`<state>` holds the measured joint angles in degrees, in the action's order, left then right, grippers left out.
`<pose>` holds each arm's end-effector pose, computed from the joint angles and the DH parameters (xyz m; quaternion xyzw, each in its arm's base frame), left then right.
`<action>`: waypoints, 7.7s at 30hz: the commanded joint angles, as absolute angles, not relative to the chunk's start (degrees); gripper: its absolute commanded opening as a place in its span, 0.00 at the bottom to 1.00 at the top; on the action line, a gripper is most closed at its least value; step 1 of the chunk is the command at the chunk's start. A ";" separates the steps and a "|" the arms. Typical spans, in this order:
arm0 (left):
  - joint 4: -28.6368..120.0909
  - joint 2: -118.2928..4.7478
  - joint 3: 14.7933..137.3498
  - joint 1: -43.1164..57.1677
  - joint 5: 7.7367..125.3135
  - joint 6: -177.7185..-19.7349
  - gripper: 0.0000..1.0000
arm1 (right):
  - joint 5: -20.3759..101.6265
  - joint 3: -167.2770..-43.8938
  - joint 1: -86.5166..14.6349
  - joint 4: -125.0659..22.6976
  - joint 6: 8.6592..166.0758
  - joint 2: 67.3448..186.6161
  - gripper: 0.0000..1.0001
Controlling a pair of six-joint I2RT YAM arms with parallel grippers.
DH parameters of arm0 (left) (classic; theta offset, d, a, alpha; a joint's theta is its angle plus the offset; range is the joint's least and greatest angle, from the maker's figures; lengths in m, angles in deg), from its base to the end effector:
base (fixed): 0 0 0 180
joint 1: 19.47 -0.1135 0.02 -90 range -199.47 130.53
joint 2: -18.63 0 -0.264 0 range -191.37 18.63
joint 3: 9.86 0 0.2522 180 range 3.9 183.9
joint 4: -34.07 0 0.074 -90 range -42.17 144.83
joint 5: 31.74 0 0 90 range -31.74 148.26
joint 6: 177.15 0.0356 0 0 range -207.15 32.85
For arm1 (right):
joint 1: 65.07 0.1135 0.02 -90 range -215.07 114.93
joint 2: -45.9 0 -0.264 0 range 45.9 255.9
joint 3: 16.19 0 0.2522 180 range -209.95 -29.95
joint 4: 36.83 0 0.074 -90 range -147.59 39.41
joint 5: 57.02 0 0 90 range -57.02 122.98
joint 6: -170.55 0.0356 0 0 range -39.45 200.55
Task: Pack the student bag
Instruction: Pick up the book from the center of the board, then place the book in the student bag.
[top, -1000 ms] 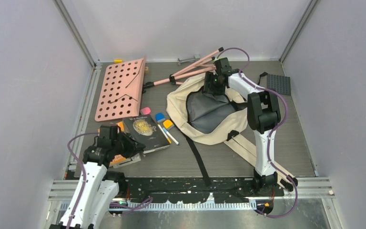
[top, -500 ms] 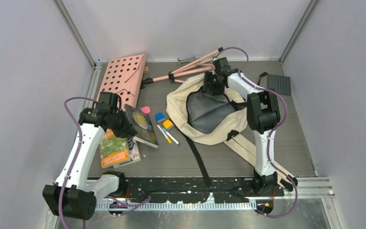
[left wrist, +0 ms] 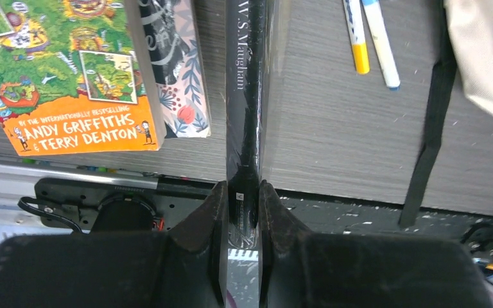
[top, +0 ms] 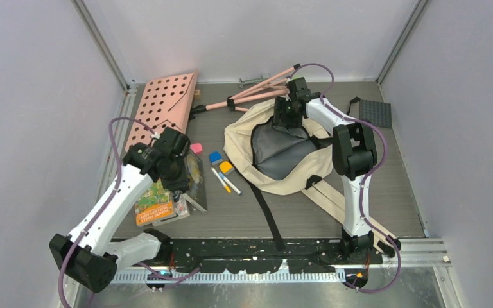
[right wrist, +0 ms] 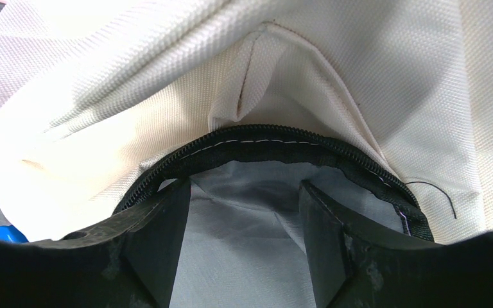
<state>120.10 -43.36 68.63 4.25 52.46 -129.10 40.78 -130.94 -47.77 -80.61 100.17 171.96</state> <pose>0.1627 -0.0675 0.3157 -0.1646 0.9690 -0.0544 0.1761 0.4618 0.1489 0.1878 -0.0011 0.9520 0.1563 0.2633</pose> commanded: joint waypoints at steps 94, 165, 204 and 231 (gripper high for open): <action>67.95 -69.53 87.21 9.88 91.39 -121.56 0.00 | 43.04 -144.61 -49.97 -90.52 96.30 173.61 0.75; 71.42 -84.51 101.95 8.56 127.80 -117.20 0.00 | 96.87 -129.20 -61.69 -99.71 81.93 151.17 0.61; 80.91 -105.88 112.49 7.46 89.86 -113.08 0.75 | 64.91 -110.90 -75.26 -93.02 113.35 134.20 0.00; 62.92 -91.26 112.16 9.87 85.95 -127.19 0.00 | 45.07 -91.04 -69.88 -85.78 140.09 109.57 0.01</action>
<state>70.66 -93.48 111.12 9.78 86.34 -124.29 45.30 -92.87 -70.76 -95.62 132.30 112.51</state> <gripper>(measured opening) 0.051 0.253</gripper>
